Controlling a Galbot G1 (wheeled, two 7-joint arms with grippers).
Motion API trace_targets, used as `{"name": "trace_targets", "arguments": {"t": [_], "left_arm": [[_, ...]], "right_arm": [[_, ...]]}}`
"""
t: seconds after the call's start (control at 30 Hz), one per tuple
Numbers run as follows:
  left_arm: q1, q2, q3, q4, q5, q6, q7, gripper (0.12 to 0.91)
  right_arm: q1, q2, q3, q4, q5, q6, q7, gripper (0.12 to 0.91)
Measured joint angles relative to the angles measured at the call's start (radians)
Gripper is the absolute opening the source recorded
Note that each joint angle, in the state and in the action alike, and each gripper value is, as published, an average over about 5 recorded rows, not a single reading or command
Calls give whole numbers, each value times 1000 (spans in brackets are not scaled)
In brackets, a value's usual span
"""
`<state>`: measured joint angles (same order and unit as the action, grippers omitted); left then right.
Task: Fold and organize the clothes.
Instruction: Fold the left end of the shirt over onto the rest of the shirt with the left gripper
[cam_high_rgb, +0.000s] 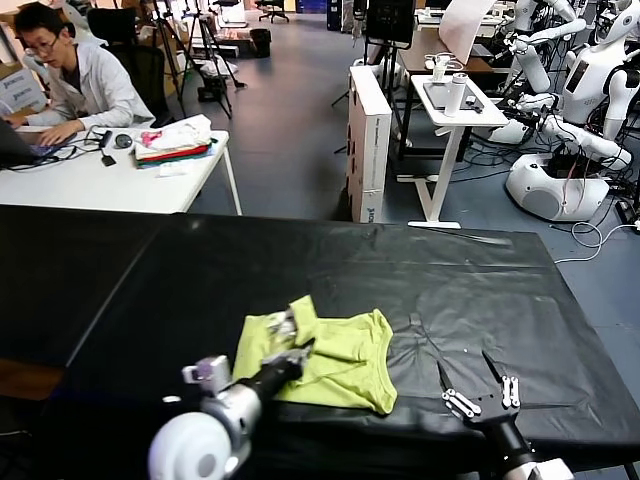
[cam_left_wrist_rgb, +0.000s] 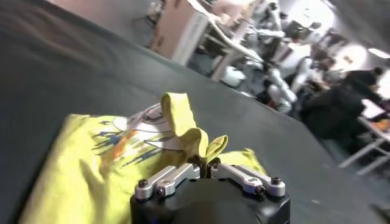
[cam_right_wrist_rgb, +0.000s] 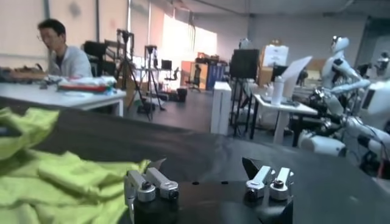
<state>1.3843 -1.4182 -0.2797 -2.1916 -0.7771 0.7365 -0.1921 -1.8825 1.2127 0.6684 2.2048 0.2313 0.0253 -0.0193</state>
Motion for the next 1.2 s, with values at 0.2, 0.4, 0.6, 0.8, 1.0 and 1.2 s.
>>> {"name": "trace_targets", "arguments": {"t": [0.2, 0.4, 0.6, 0.8, 1.0, 1.2], "left_arm": [[-23, -53, 83, 34, 27, 0, 0, 907], [-41, -84, 118, 67, 42, 0, 5, 907], [-50, -98, 124, 107, 63, 0, 19, 907], [-46, -108, 127, 134, 84, -4, 30, 907], [-44, -138, 139, 139, 85, -21, 31, 907], [-28, -179, 136, 132, 103, -30, 35, 907]], "right_arm": [[5, -2, -3, -14, -2, -1, 0, 907], [5, -2, -7, -23, -6, -3, 0, 907], [5, -1, -10, -24, -7, -3, 0, 907], [8, -5, -18, -25, -10, -3, 0, 907], [15, -35, -33, -19, -9, -6, -2, 907], [40, -91, -65, -12, 1, -9, -7, 907]]}}
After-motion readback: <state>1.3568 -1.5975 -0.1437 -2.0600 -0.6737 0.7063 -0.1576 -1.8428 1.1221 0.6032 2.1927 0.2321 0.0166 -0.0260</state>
